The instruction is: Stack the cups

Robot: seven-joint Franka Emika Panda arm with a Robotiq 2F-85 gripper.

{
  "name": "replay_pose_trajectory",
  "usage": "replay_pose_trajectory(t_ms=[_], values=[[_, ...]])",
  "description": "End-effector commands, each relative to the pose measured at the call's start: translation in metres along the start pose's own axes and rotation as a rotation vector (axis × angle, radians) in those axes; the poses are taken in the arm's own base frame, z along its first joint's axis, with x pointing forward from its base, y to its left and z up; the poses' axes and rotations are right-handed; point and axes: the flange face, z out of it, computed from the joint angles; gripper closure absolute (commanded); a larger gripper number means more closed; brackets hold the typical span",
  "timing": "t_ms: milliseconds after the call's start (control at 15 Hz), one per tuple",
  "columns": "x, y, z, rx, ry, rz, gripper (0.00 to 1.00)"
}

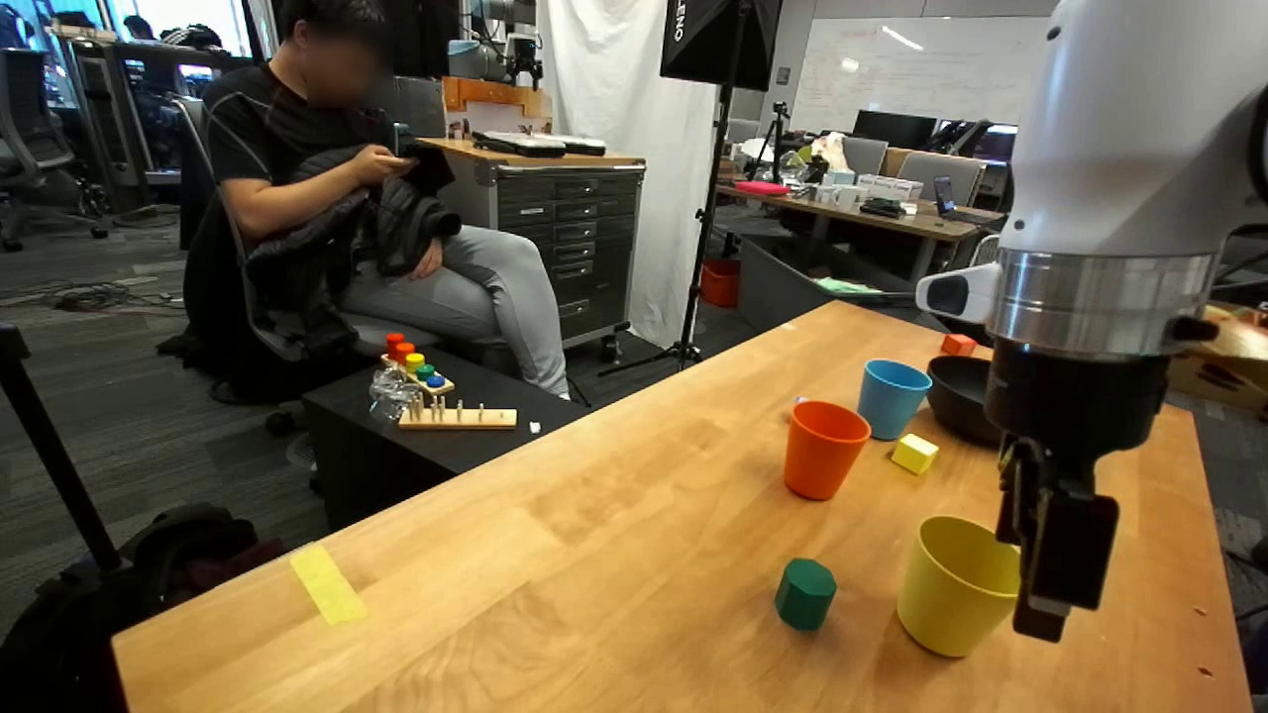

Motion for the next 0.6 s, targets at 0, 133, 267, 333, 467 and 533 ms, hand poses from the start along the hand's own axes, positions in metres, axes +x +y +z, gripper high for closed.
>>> replay_pose_trajectory(t_ms=[0,133,267,333,467,533], values=[[0.016,-0.001,0.021,0.017,0.023,-0.055,0.0],[0.021,0.0,0.034,0.026,0.021,-0.067,0.02],[0.025,-0.001,0.042,0.04,0.014,-0.083,0.27],[0.027,-0.001,0.045,0.046,0.013,-0.087,0.3],[0.029,-0.003,0.047,0.053,0.016,-0.096,0.47],[0.03,-0.005,0.047,0.054,0.017,-0.101,0.57]])
